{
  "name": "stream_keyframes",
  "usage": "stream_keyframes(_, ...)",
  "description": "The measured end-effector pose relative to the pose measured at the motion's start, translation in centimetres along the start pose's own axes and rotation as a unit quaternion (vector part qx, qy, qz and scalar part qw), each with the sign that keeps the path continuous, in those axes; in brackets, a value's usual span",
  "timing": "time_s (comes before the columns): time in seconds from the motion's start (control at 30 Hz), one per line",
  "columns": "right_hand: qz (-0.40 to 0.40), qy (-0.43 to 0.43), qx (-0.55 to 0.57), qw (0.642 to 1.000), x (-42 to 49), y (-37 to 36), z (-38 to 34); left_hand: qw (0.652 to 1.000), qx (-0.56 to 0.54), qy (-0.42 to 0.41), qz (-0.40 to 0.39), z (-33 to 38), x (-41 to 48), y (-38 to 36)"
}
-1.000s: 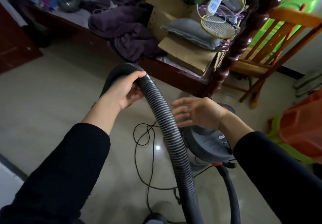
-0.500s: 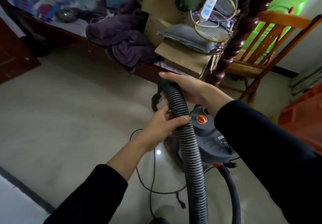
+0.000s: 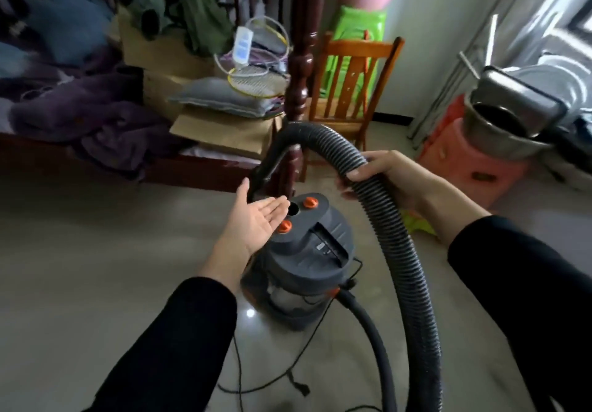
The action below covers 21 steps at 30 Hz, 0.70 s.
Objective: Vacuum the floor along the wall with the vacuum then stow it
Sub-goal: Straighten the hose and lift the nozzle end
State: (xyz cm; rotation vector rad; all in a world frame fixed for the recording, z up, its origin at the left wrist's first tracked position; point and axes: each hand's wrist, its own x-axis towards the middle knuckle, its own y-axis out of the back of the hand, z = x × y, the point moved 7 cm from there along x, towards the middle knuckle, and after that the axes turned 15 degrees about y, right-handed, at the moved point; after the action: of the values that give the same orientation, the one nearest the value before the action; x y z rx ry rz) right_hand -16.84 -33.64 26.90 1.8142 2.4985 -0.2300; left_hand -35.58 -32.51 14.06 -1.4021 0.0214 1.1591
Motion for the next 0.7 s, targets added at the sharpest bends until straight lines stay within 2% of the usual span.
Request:
stream_keyframes(0.1,-0.004,0.002,0.007,1.0,-5.1,3.6,-0.2,0.999,-0.034,-0.004,-0.041,-1.4,2.4,-6.4)
stream_keyframes(0.23,-0.02,-0.013,0.012,1.0,-12.5,9.1,0.5,0.996,-0.056,-0.054,-0.038,-2.9,4.8,-13.1)
stream_keyframes(0.3,-0.006,-0.048,0.006,0.999,-16.6,12.4,1.7,0.998,-0.035,-0.037,-0.037,-5.3,5.6,-15.9)
stream_keyframes(0.37,0.022,-0.096,-0.031,0.995,-21.0,16.0,3.3,0.999,0.023,-0.026,-0.025,-9.4,6.0,-18.8)
stream_keyframes(0.43,0.046,-0.15,-0.074,0.985,-25.4,19.6,5.4,0.991,0.119,-0.056,-0.015,-14.0,6.4,-21.8)
stream_keyframes(0.53,0.076,-0.229,-0.18,0.954,-30.7,24.7,8.9,0.968,0.226,-0.105,-0.019,-20.9,7.4,-25.6)
stream_keyframes(0.6,0.127,-0.26,-0.234,0.928,-34.3,28.3,9.9,0.946,0.3,-0.119,-0.018,-26.3,8.2,-28.3)
stream_keyframes(0.63,0.164,-0.256,-0.24,0.922,-35.5,29.8,9.9,0.933,0.336,-0.124,-0.021,-28.7,8.5,-29.2)
stream_keyframes(0.7,0.261,-0.19,-0.222,0.92,-37.8,33.2,8.6,0.903,0.408,-0.129,-0.043,-34.3,9.0,-31.2)
